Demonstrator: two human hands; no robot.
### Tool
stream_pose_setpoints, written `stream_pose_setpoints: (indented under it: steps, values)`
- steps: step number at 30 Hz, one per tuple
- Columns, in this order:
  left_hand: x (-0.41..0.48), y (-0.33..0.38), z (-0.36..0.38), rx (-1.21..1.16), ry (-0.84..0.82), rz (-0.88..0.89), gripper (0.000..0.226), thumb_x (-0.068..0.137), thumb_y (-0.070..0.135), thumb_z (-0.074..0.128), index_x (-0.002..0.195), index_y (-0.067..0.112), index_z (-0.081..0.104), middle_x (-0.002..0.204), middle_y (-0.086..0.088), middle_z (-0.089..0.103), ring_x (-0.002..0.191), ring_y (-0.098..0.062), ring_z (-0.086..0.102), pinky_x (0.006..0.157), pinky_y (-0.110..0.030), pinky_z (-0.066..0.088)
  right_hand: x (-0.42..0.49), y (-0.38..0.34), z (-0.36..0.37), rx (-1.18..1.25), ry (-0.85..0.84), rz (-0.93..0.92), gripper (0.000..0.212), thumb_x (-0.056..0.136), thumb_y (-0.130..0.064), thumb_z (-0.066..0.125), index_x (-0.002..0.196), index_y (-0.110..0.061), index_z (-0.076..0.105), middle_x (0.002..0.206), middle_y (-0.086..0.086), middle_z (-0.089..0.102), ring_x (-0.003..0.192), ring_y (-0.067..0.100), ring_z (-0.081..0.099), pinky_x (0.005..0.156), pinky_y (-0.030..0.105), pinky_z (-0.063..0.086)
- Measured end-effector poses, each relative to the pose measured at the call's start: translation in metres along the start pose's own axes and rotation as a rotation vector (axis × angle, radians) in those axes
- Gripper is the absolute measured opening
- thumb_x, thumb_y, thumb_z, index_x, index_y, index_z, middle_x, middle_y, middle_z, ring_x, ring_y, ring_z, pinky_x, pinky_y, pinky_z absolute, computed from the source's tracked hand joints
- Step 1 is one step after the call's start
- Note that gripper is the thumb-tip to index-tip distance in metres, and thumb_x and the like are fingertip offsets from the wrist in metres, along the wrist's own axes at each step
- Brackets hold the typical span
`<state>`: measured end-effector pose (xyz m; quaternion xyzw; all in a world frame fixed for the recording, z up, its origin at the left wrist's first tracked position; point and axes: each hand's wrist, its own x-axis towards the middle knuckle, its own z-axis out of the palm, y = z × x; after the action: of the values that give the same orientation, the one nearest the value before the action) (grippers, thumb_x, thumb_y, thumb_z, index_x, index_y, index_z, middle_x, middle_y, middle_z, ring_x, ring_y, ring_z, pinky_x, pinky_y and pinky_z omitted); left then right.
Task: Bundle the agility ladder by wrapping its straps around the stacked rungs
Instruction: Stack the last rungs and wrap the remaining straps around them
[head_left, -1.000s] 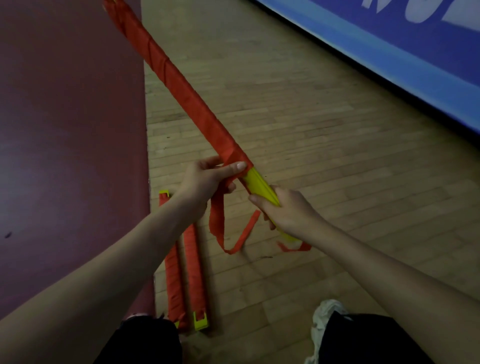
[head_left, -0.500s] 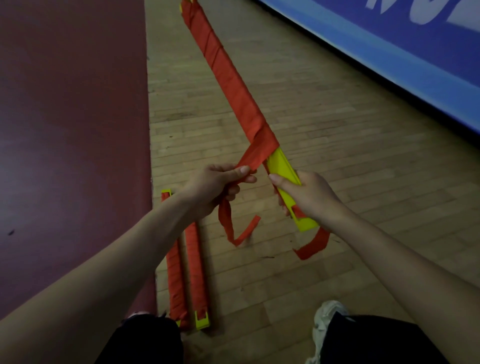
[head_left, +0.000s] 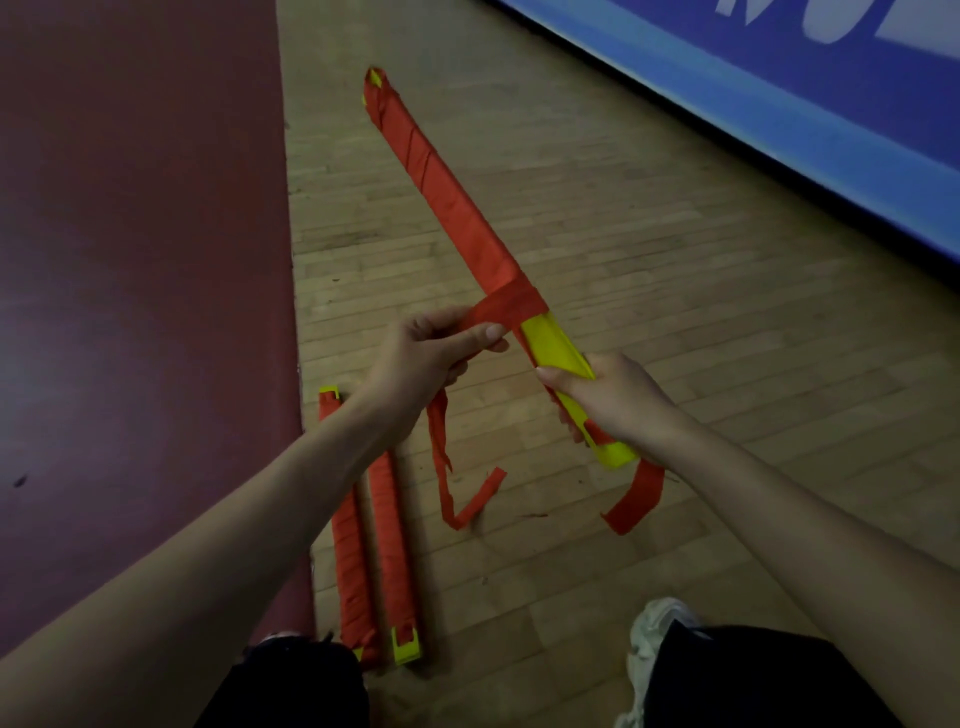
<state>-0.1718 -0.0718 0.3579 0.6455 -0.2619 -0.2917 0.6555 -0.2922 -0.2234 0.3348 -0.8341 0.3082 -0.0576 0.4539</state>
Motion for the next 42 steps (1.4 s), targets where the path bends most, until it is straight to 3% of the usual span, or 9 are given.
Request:
stream_pose_setpoints:
  steps: [7, 13, 17, 21, 28, 34, 39, 42]
  values:
    - [0.001, -0.004, 0.000, -0.025, 0.056, -0.020, 0.005, 0.083, 0.009, 0.071, 0.086, 0.006, 0.070, 0.086, -0.016, 0.056, 0.047, -0.002, 0.029, 0.044, -0.014, 0.024, -0.001, 0.009, 0.006, -0.285, -0.038, 0.039, 0.030, 0.094, -0.041, 0.055, 0.072, -0.020, 0.056, 0.060, 0.000, 0.065, 0.045, 0.015, 0.063, 0.054, 0.027, 0.051]
    - [0.003, -0.009, -0.004, -0.063, 0.101, -0.047, 0.033, 0.080, 0.007, 0.073, 0.107, -0.011, 0.063, 0.060, 0.004, 0.047, 0.045, -0.002, 0.031, 0.044, -0.012, 0.028, -0.008, 0.010, 0.015, -0.385, -0.116, 0.056, 0.023, 0.094, -0.046, 0.053, 0.085, -0.025, 0.055, 0.068, 0.001, 0.068, 0.049, 0.015, 0.066, 0.061, 0.032, 0.056]
    - [-0.001, -0.009, -0.006, -0.074, 0.080, -0.020, 0.027, 0.083, 0.005, 0.070, 0.103, -0.013, 0.065, 0.060, 0.008, 0.059, 0.046, -0.001, 0.034, 0.045, -0.011, 0.028, -0.007, 0.006, 0.013, -0.270, -0.132, 0.114, 0.029, 0.093, -0.044, 0.057, 0.085, -0.016, 0.061, 0.067, 0.003, 0.069, 0.049, 0.018, 0.066, 0.060, 0.032, 0.056]
    - [-0.005, -0.005, -0.008, -0.047, 0.052, -0.020, 0.008, 0.087, 0.007, 0.066, 0.091, 0.003, 0.070, 0.067, 0.006, 0.065, 0.047, 0.000, 0.036, 0.045, -0.012, 0.027, -0.004, 0.001, 0.006, 0.055, -0.110, 0.158, 0.028, 0.091, -0.036, 0.062, 0.077, -0.012, 0.063, 0.060, 0.006, 0.064, 0.050, 0.024, 0.062, 0.054, 0.030, 0.049]
    - [-0.001, -0.006, -0.013, -0.086, 0.073, -0.192, 0.005, 0.087, 0.011, 0.066, 0.086, 0.008, 0.070, 0.074, 0.002, 0.068, 0.043, -0.002, 0.036, 0.042, -0.013, 0.027, -0.009, -0.013, -0.008, 0.377, -0.184, 0.125, 0.028, 0.092, -0.030, 0.062, 0.077, -0.007, 0.062, 0.055, 0.006, 0.058, 0.040, 0.016, 0.055, 0.041, 0.021, 0.044]
    - [0.003, -0.014, -0.015, -0.123, 0.047, -0.268, 0.005, 0.085, 0.013, 0.069, 0.086, 0.008, 0.070, 0.077, 0.002, 0.070, 0.044, -0.002, 0.038, 0.041, -0.014, 0.030, -0.017, -0.022, -0.017, 0.508, -0.317, 0.071, 0.031, 0.090, -0.033, 0.061, 0.078, -0.005, 0.063, 0.062, 0.010, 0.058, 0.042, 0.017, 0.054, 0.041, 0.021, 0.043]
    - [0.003, -0.013, -0.012, -0.174, -0.006, -0.291, 0.006, 0.088, 0.013, 0.065, 0.083, 0.011, 0.067, 0.077, 0.003, 0.069, 0.043, -0.002, 0.037, 0.041, -0.014, 0.028, -0.021, -0.020, -0.020, 0.562, -0.373, 0.013, 0.035, 0.078, -0.039, 0.063, 0.075, -0.004, 0.062, 0.058, 0.009, 0.057, 0.039, 0.016, 0.051, 0.040, 0.021, 0.042]
    - [0.003, -0.014, -0.009, -0.208, -0.038, -0.296, 0.006, 0.090, 0.014, 0.062, 0.085, 0.012, 0.065, 0.076, 0.004, 0.068, 0.042, -0.001, 0.036, 0.042, -0.014, 0.027, -0.022, -0.017, -0.021, 0.599, -0.446, 0.003, 0.033, 0.074, -0.034, 0.071, 0.074, -0.003, 0.059, 0.056, 0.008, 0.054, 0.036, 0.015, 0.049, 0.039, 0.020, 0.039]
